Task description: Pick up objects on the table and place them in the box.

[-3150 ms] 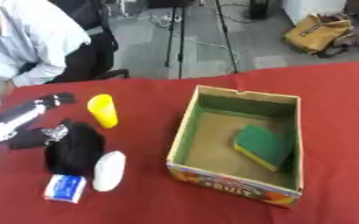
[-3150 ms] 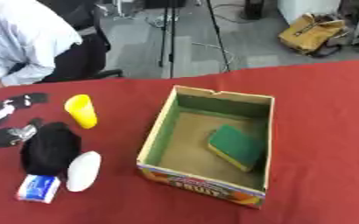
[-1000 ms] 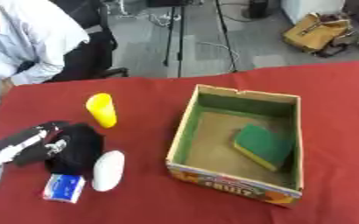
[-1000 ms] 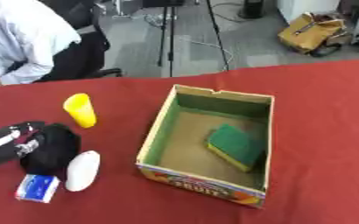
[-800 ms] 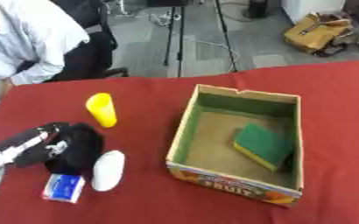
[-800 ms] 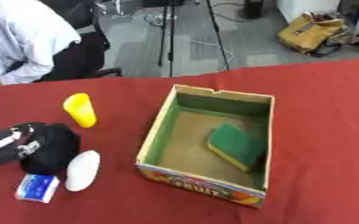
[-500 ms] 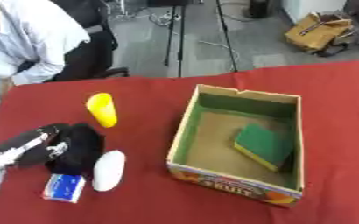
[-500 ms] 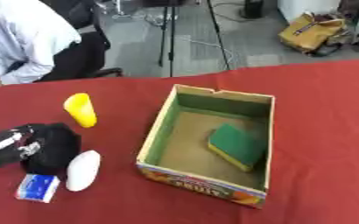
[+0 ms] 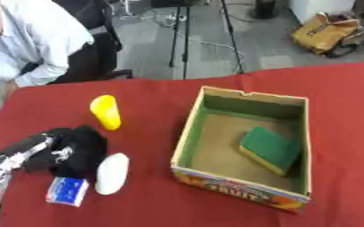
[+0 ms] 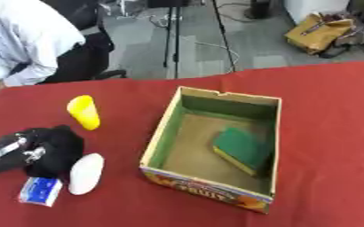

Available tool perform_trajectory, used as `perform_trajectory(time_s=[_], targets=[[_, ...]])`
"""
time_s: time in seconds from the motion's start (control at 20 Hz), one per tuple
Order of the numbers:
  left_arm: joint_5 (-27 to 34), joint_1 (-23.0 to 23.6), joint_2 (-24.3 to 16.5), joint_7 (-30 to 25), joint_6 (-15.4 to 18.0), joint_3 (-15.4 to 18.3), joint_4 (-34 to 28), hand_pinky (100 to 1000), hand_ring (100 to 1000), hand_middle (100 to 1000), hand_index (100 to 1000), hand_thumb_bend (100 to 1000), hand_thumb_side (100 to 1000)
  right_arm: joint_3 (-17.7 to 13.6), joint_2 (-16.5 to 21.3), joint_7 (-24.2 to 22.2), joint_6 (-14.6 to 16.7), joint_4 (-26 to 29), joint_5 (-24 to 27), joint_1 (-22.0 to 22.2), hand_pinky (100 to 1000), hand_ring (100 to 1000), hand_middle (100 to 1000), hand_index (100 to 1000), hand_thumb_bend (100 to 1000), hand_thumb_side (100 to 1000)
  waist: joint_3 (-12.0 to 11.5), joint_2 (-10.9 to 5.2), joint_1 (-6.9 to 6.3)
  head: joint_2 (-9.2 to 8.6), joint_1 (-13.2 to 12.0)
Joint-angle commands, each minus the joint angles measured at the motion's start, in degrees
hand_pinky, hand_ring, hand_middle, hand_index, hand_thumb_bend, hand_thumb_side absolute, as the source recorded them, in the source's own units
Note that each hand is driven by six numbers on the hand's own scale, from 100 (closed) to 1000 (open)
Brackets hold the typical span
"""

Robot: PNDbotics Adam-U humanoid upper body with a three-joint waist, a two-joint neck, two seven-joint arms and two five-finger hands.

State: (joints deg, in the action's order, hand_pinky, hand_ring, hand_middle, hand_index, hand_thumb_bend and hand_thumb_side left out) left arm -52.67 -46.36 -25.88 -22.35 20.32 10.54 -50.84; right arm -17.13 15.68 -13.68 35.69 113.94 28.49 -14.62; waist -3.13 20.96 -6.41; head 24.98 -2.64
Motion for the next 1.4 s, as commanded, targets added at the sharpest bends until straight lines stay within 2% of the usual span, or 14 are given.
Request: perform_trajectory(time_s=[0.05, 0.7, 0.75, 0.9, 0.95, 1.0, 1.05, 1.1, 1.15, 1.3, 1.4], targets=[[-1.4, -1.3, -1.6, -0.6, 0.7, -0.3, 0.4, 1000, 1000, 1000, 1000, 100, 1000, -0.1, 0.3, 0.1, -0.2, 0.7, -0.3, -0.5, 871, 827, 644, 656, 100, 1000, 0.1, -0.83, 0.11, -0.38, -0.3], [-6.0, -2.8, -1.8, -0.1, 2.1, -1.1, 3.2, 1000, 1000, 1000, 1000, 100, 999, -0.1, 0.1, 0.8, -0.8, 0.7, -0.3, -0.5, 874, 829, 642, 654, 100, 1000, 0.6, -0.79, -0.22, -0.43, -0.7], [-6.4, -2.9, -1.8, 0.0, 2.1, -1.1, 3.3, 1000, 1000, 991, 1000, 100, 959, -0.1, 0.1, 0.9, -0.9, 0.7, -0.3, -0.5, 874, 829, 641, 653, 100, 1000, 0.6, -0.79, -0.24, -0.44, -0.7], [-7.1, -3.1, -1.8, 0.4, 2.1, -1.0, 3.7, 1000, 982, 959, 1000, 100, 924, -0.1, 0.0, 1.0, -1.0, 0.7, -0.4, -0.5, 874, 829, 641, 653, 100, 1000, 0.6, -0.81, -0.25, -0.47, -0.7], [-7.2, -3.1, -1.8, 0.5, 2.1, -1.0, 3.8, 945, 932, 934, 1000, 100, 884, -0.1, 0.0, 1.0, -1.0, 0.7, -0.4, -0.4, 875, 830, 640, 653, 100, 1000, 0.7, -0.80, -0.26, -0.51, -0.7], [-7.3, -3.2, -1.8, 0.7, 2.1, -1.0, 3.9, 940, 927, 930, 1000, 100, 881, -0.1, 0.0, 1.1, -1.0, 0.7, -0.5, -0.4, 875, 830, 640, 653, 100, 1000, 0.7, -0.80, -0.26, -0.54, -0.7], [-7.3, -3.3, -1.8, 0.8, 2.0, -1.0, 4.0, 775, 869, 889, 971, 100, 842, -0.1, 0.0, 1.1, -1.1, 0.7, -0.6, -0.4, 875, 830, 640, 653, 100, 1000, 0.7, -0.80, -0.26, -0.53, -0.7], [-7.3, -3.4, -1.8, 0.8, 2.0, -1.0, 4.0, 775, 869, 889, 971, 100, 842, -0.2, -0.1, 1.1, -1.1, 0.7, -0.6, -0.3, 875, 830, 640, 653, 100, 1000, 0.6, -0.82, -0.27, -0.50, -0.7], [-7.3, -3.5, -1.8, 0.8, 2.0, -1.0, 4.0, 609, 761, 810, 924, 100, 789, -0.2, -0.1, 1.2, -1.1, 0.7, -0.7, -0.3, 875, 830, 639, 653, 100, 1000, 0.6, -0.83, -0.27, -0.48, -0.8], [-6.9, -3.7, -1.8, 0.5, 1.9, -1.1, 4.2, 559, 708, 762, 896, 100, 756, -0.2, -0.1, 1.3, -1.2, 0.7, -0.9, -0.3, 875, 830, 639, 653, 100, 1000, 0.5, -0.89, -0.30, -0.53, -0.8], [-6.7, -3.8, -1.9, 0.2, 1.6, -1.1, 4.3, 437, 603, 627, 821, 100, 627, -0.2, -0.1, 1.4, -1.2, 0.7, -0.9, -0.2, 875, 830, 639, 653, 100, 1000, 0.5, -0.96, -0.32, -0.52, -0.9]])
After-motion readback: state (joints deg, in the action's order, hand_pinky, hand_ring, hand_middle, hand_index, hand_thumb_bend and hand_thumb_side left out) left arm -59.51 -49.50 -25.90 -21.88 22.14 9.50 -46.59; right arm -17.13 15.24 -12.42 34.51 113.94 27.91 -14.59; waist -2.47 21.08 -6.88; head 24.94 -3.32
